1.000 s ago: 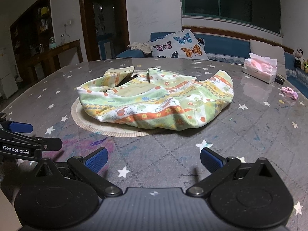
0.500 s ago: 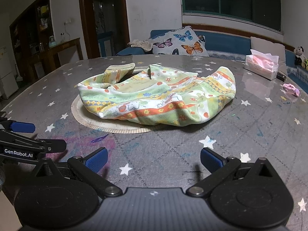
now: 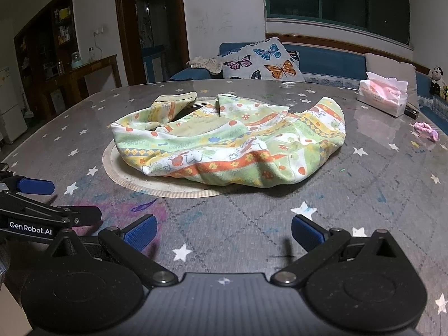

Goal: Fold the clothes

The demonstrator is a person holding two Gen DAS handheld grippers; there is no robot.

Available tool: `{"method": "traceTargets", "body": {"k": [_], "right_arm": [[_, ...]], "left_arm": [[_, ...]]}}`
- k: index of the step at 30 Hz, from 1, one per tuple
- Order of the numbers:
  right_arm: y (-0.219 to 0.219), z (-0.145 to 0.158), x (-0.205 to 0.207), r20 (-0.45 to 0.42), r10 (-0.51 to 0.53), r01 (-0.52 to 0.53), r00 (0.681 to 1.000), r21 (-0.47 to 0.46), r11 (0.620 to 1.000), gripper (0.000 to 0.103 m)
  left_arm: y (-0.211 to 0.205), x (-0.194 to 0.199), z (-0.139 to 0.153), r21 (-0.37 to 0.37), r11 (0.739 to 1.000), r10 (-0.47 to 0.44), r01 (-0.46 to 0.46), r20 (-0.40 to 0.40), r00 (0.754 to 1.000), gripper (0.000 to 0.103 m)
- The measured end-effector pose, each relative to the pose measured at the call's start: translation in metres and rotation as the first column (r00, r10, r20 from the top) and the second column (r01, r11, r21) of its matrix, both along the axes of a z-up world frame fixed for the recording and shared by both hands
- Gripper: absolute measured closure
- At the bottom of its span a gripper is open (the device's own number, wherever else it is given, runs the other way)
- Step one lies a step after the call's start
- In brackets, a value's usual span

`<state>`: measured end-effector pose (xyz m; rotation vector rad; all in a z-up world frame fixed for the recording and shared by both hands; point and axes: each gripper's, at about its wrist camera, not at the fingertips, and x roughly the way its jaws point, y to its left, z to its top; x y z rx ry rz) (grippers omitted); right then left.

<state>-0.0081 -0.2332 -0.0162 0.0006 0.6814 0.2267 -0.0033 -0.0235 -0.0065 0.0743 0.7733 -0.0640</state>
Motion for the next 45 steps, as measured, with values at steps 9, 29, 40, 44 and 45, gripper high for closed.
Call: {"method": "traceTargets", "body": {"k": [9,29,40,44,45], "right_arm": [[0.003,-0.001,0.008,-0.007,0.010,-0.010,1.000,-0.002,1.000,0.000],[0.001,0.011,0.034,0.015,0.027,-0.027,1.000,0.003,1.000,0.000],[-0.004,0.031,0.082,0.021,0.066,-0.066,0.998,0.014,0.998,0.008],[-0.009,0.032,0.107,-0.006,0.075,-0.075,0.997,0.048,0.996,0.016],[-0.010,0.031,0.112,-0.015,0.080,-0.079,0.997,0.058,0.995,0.020]], "left_arm": [[-0.002,0.008,0.000,0.003,1.000,-0.007,0.007,-0.003,1.000,0.000],[-0.003,0.029,0.020,0.012,1.000,-0.023,0.022,0.058,0.998,0.000],[-0.009,0.052,0.050,0.024,0.992,-0.130,0.127,0.171,0.977,0.008],[-0.016,0.064,0.053,0.051,0.975,-0.223,0.217,0.201,0.954,0.023],[-0.018,0.068,0.052,0.057,0.968,-0.251,0.244,0.203,0.947,0.025]]}}
